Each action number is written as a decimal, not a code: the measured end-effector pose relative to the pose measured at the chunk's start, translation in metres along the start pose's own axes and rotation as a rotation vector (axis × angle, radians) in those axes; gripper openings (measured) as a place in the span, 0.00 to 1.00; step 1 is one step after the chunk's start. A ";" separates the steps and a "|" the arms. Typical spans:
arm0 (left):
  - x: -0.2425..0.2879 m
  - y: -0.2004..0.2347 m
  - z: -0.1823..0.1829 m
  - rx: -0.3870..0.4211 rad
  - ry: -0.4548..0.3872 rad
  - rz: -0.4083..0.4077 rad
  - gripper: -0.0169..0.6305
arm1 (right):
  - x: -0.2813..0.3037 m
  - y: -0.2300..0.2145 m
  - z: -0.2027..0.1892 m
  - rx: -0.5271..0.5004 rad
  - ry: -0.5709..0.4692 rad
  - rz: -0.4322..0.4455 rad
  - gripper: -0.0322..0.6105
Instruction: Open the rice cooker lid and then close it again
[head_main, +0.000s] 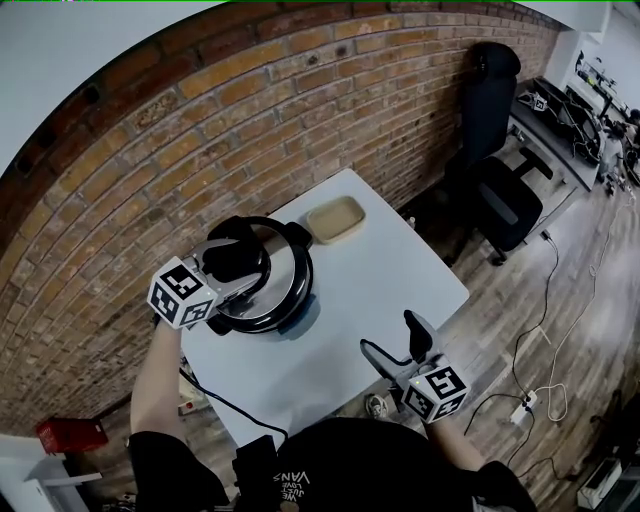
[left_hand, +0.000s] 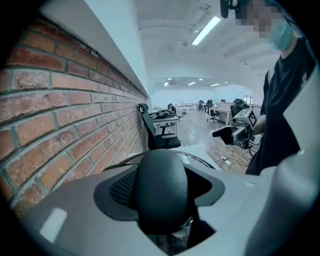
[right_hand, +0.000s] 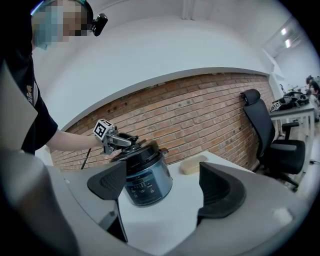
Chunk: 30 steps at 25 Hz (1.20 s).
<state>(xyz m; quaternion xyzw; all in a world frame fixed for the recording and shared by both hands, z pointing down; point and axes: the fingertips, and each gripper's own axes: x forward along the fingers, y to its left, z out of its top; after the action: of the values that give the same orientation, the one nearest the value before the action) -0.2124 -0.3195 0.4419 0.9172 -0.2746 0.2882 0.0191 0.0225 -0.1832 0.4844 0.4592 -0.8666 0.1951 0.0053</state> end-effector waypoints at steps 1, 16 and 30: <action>0.001 0.000 0.001 0.007 0.004 -0.012 0.46 | 0.001 0.001 0.000 0.000 0.001 0.000 0.76; 0.014 -0.004 0.003 0.032 -0.004 -0.126 0.46 | 0.002 -0.006 -0.004 0.017 0.003 -0.039 0.75; 0.011 -0.004 0.002 0.067 0.005 -0.129 0.46 | 0.007 -0.006 -0.003 0.010 0.021 -0.024 0.75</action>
<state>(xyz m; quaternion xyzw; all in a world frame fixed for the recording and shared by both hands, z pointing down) -0.2015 -0.3216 0.4471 0.9324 -0.2048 0.2976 0.0075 0.0226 -0.1906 0.4908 0.4675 -0.8599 0.2044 0.0143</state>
